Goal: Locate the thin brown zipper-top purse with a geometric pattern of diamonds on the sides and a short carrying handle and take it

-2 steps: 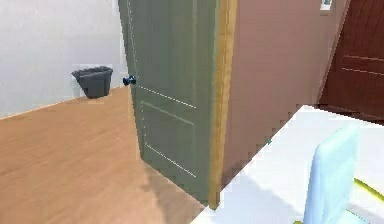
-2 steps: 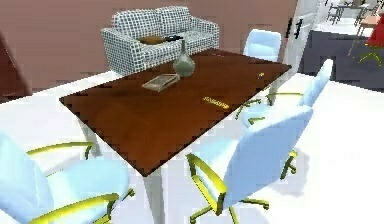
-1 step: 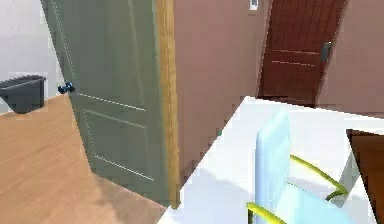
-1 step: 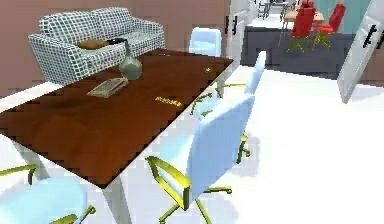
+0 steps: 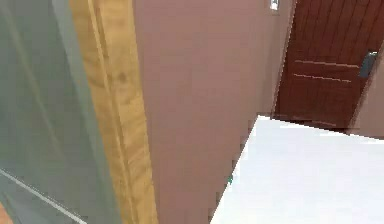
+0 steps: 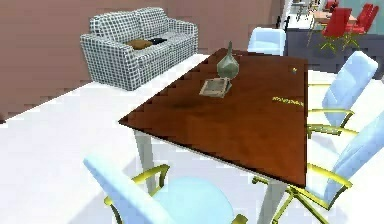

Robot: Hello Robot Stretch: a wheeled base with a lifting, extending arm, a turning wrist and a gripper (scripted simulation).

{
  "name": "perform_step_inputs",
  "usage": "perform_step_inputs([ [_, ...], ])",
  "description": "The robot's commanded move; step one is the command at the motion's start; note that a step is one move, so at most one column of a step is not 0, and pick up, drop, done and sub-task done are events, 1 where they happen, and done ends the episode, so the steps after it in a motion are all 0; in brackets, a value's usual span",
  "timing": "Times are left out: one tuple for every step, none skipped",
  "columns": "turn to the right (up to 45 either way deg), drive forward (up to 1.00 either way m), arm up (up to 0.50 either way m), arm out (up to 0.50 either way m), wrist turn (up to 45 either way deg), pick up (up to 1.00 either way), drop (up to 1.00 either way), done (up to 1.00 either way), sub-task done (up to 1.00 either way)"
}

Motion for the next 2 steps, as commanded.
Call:
perform_step_inputs([
  [24.0, 0.0, 0.0, 0.0, 0.0, 0.0, 0.0, 0.0, 0.0],
  [3.0, 0.0, 0.0, 0.0, 0.0, 0.0, 0.0, 0.0, 0.0],
])
